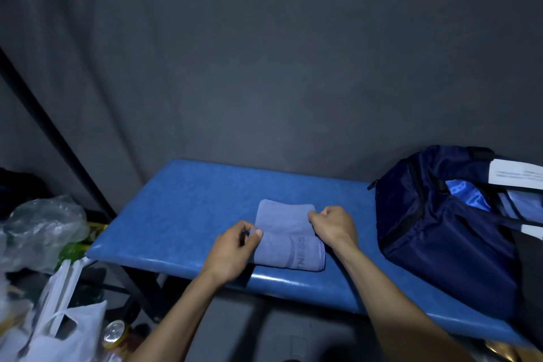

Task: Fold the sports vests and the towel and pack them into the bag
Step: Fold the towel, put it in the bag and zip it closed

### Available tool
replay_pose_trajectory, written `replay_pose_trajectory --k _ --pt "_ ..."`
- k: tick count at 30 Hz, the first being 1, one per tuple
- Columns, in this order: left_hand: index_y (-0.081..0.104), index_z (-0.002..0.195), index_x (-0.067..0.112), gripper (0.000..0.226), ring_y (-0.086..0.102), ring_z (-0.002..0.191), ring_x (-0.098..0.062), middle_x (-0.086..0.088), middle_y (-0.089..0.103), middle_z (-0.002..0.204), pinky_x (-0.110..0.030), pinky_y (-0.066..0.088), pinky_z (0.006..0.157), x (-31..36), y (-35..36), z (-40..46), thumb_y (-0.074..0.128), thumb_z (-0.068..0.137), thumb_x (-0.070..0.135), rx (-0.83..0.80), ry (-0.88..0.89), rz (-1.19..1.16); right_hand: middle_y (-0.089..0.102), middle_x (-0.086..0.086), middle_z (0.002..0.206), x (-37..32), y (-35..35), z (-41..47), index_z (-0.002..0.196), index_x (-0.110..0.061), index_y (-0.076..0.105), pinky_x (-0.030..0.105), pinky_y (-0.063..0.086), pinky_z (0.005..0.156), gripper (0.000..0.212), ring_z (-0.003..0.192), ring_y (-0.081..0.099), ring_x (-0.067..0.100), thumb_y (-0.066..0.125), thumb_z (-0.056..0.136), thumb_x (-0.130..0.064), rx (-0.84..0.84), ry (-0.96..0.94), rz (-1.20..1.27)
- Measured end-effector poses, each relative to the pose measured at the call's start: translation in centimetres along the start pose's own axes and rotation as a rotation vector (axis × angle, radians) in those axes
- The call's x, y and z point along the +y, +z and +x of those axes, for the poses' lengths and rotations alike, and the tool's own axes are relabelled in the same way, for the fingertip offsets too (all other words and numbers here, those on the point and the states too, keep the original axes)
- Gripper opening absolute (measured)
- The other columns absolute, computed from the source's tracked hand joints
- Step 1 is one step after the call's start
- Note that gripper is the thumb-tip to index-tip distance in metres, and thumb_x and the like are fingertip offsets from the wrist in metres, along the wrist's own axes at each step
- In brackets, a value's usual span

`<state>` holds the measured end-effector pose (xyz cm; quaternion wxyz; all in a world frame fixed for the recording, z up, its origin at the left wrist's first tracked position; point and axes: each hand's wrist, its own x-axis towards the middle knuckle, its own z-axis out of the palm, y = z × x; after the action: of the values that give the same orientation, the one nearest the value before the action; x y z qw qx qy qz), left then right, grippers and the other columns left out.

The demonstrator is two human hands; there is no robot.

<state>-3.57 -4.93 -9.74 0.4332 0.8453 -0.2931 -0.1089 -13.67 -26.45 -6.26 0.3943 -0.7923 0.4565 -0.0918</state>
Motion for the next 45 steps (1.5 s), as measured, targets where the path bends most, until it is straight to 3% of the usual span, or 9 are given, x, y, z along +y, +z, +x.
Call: replay_pose_trajectory --k 5,9,12,17,28,34,38,42,45 --pt "0.061 0.088 0.026 0.021 0.052 0.063 -0.003 0.009 0.059 0.067 -0.019 0.042 0.062 0.2 0.0 0.2 0.059 0.099 0.044 -0.022 -0.021 0.032 0.061 -0.001 0.073 -1.2 -0.1 1.2 0.065 -0.019 0.052 0.029 0.044 0.060 0.022 0.067 0.059 0.023 0.060 0.081 -0.033 -0.056 0.022 -0.029" --pt "0.060 0.086 0.026 0.023 0.053 0.064 -0.004 0.010 0.060 0.068 -0.024 0.045 0.066 0.2 -0.1 0.3 0.058 0.099 0.046 -0.039 -0.038 0.023 0.059 -0.002 0.095 -0.6 -0.3 0.7 0.098 -0.019 0.054 0.031 0.044 0.066 0.014 0.086 0.059 0.024 0.062 0.090 -0.026 0.065 -0.111 -0.197" --pt "0.059 0.087 0.026 0.025 0.053 0.066 -0.004 0.010 0.060 0.070 -0.028 0.047 0.069 -0.1 0.0 0.3 0.056 0.099 0.047 -0.052 -0.030 0.011 0.064 -0.006 0.081 0.0 -0.8 0.2 0.084 -0.022 0.061 0.036 0.050 0.068 0.008 0.080 0.062 0.020 0.063 0.087 -0.029 0.016 -0.385 -0.174" --pt "0.059 0.088 0.025 0.024 0.051 0.066 0.000 0.016 0.058 0.069 -0.027 0.045 0.071 -0.4 0.1 0.0 0.054 0.101 0.045 -0.041 -0.013 -0.043 0.046 -0.009 0.056 1.7 -2.1 -1.0 0.060 -0.014 0.045 0.034 0.039 0.060 0.054 0.055 0.043 0.010 0.057 0.096 -0.052 -0.259 -0.581 -0.214" --pt "0.057 0.089 0.027 0.020 0.058 0.077 -0.009 0.006 0.065 0.082 -0.032 0.048 0.078 -0.2 0.6 -1.2 0.053 0.103 0.041 0.005 -0.005 -0.087 0.056 -0.005 0.082 3.3 -3.6 -3.0 0.072 -0.017 0.056 0.028 0.041 0.082 0.053 0.086 0.046 0.010 0.062 0.081 -0.070 -0.364 -0.852 -0.311" --pt "0.057 0.086 0.026 0.023 0.056 0.070 -0.010 0.007 0.061 0.072 -0.033 0.048 0.074 0.2 0.8 -0.9 0.055 0.100 0.045 0.018 -0.053 -0.017 0.033 -0.012 0.060 4.0 -2.5 -4.0 0.063 -0.023 0.034 0.033 0.027 0.059 0.049 0.056 0.033 0.004 0.066 0.094 -0.044 -0.347 -0.506 -0.020" --pt "0.058 0.087 0.028 0.019 0.051 0.058 -0.008 0.013 0.054 0.054 -0.032 0.045 0.063 0.6 1.0 -0.5 0.062 0.095 0.044 0.033 -0.048 0.045 0.049 -0.006 0.065 3.3 -1.8 -4.2 0.068 -0.020 0.047 0.036 0.039 0.064 0.031 0.065 0.048 0.013 0.070 0.081 -0.036 -0.288 -0.263 -0.014" --pt "0.058 0.086 0.035 0.016 0.056 0.059 -0.014 0.012 0.055 0.052 -0.029 0.039 0.056 1.3 1.0 -0.1 0.066 0.086 0.048 0.089 -0.037 0.145 0.060 -0.011 0.083 3.2 -1.3 -5.5 0.086 -0.026 0.050 0.036 0.041 0.081 0.016 0.088 0.053 0.020 0.060 0.082 -0.037 -0.121 -0.361 -0.316" --pt "0.064 0.081 0.032 0.015 0.052 0.053 -0.009 0.010 0.055 0.051 -0.028 0.042 0.056 1.2 1.2 0.2 0.072 0.084 0.044 0.089 -0.031 0.056 0.064 -0.011 0.079 3.5 -1.1 -5.8 0.085 -0.028 0.057 0.035 0.045 0.085 0.011 0.086 0.057 0.015 0.061 0.079 -0.037 -0.118 -0.345 -0.139"
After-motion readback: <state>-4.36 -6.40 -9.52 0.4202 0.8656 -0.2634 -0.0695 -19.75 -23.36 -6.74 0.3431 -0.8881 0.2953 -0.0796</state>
